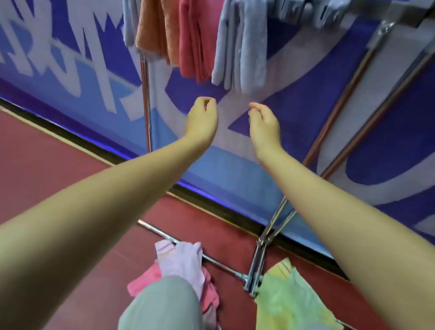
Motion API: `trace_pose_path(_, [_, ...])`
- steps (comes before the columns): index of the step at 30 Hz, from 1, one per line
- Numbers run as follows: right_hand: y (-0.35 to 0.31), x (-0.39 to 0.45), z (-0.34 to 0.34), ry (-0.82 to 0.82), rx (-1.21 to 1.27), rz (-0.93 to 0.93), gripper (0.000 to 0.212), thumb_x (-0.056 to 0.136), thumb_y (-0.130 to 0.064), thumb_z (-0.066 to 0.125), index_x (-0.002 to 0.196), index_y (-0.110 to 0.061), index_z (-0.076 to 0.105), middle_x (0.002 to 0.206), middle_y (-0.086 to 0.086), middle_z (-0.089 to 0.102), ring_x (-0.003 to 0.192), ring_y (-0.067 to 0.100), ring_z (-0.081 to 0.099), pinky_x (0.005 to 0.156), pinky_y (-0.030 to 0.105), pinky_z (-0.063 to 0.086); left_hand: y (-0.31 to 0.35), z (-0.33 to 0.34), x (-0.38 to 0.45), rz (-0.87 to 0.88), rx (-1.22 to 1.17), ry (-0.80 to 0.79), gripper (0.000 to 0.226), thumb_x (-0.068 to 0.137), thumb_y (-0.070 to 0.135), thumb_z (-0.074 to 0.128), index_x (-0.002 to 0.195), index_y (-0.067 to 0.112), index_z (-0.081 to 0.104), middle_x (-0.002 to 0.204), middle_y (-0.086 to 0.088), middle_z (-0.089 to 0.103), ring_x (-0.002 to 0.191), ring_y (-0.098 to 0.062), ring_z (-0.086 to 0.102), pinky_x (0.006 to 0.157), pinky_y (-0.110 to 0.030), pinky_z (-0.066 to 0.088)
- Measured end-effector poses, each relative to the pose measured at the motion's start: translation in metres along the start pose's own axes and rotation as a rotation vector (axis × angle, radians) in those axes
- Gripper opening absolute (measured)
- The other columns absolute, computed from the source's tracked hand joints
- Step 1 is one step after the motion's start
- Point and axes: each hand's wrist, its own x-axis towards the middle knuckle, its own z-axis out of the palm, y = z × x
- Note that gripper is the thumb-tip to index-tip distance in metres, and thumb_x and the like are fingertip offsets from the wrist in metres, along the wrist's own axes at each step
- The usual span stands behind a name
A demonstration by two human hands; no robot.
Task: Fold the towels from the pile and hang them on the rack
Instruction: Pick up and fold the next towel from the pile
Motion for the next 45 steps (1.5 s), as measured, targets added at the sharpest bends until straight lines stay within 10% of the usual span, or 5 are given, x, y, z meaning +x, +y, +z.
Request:
trace_pose_path(8, [0.239,-0.152,0.004,-0.186,-0.044,0.669,0.025,0.08,-0.025,0.052,0.078,-0.006,0.068,0.068,0.004,0.058,0.076,0.022,0.051,0.069,0.033,0.037,-0.184,0.058,-0.102,-0.327,0.225,-0.28,0.027,0.097,0.021,0.046,0.115,0.008,0.062,0.114,-0.019,0.067,0.106,-0.035,0.063,0.092,-0.043,0.05])
trace_pose_path(20, [0.482,-0.298,0.018,-0.422,-0.284,1.131,0.026,0.086,-0.016,0.052,0.086,0.002,0.07,0.09,0.027,0.067,0.091,0.042,0.064,0.083,0.046,0.051,-0.441,0.066,-0.189,-0.583,0.659,-0.479,0.028,0.097,0.01,0.046,0.116,-0.001,0.063,0.123,-0.019,0.063,0.118,-0.031,0.055,0.092,-0.027,0.034])
trace_pose_path(32, [0.562,-0.356,0.072,-0.356,-0.459,1.119,0.06,0.076,-0.044,0.073,0.117,-0.004,0.055,0.117,0.019,0.055,0.108,0.036,0.057,0.086,0.039,0.045,-0.568,0.061,-0.193,-0.514,1.042,-0.359,0.081,0.087,0.025,0.064,0.153,0.02,0.016,0.15,-0.016,0.024,0.131,-0.038,0.032,0.099,-0.048,0.038])
trace_pose_path(37, [0.564,-0.358,0.084,-0.448,-0.514,1.067,0.041,0.088,-0.04,0.058,0.099,-0.002,0.07,0.105,0.023,0.065,0.1,0.038,0.061,0.079,0.039,0.047,-0.574,0.061,-0.179,-0.477,1.082,-0.519,0.064,0.093,0.021,0.051,0.151,0.021,0.023,0.118,-0.018,0.06,0.105,-0.036,0.059,0.081,-0.042,0.044])
trace_pose_path(45, [0.501,-0.303,0.054,0.076,-0.15,1.056,0.021,0.096,-0.014,0.045,0.082,-0.003,0.057,0.078,0.01,0.054,0.077,0.023,0.047,0.065,0.028,0.029,-0.497,0.086,-0.186,-0.451,0.837,-0.686,0.028,0.093,0.012,0.053,0.118,0.008,0.063,0.113,-0.015,0.067,0.109,-0.031,0.058,0.085,-0.027,0.039])
